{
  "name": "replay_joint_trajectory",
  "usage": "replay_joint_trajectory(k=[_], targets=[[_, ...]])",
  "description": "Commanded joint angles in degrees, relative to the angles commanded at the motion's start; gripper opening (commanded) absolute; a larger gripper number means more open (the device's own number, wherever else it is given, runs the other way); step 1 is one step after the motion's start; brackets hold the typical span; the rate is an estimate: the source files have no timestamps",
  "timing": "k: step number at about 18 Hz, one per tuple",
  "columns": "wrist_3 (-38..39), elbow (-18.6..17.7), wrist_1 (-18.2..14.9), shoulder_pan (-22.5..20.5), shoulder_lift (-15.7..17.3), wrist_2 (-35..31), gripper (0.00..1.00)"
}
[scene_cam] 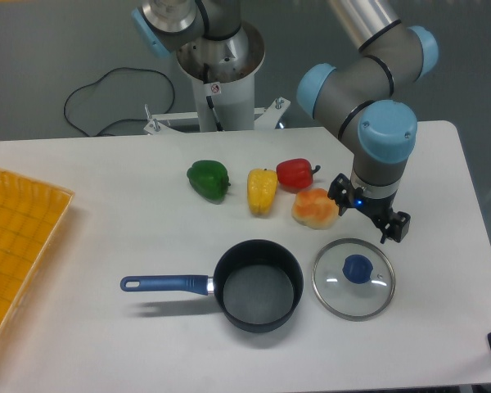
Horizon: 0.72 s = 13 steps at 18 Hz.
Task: Pick up the bread
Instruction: 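Move the open gripper over the round bread roll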
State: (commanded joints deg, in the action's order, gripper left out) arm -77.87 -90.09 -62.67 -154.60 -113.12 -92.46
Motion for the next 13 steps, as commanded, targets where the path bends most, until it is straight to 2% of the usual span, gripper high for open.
replay_joint_trajectory(k=[7, 11, 13], targets=[[0.09, -2.19, -0.79, -0.09, 0.88, -0.97, 1.00], [0.35, -7.81, -0.18, -0.70, 3.33, -3.25, 1.00], [0.70, -10.36, -0.18, -1.23, 4.83, -6.40, 1.00]])
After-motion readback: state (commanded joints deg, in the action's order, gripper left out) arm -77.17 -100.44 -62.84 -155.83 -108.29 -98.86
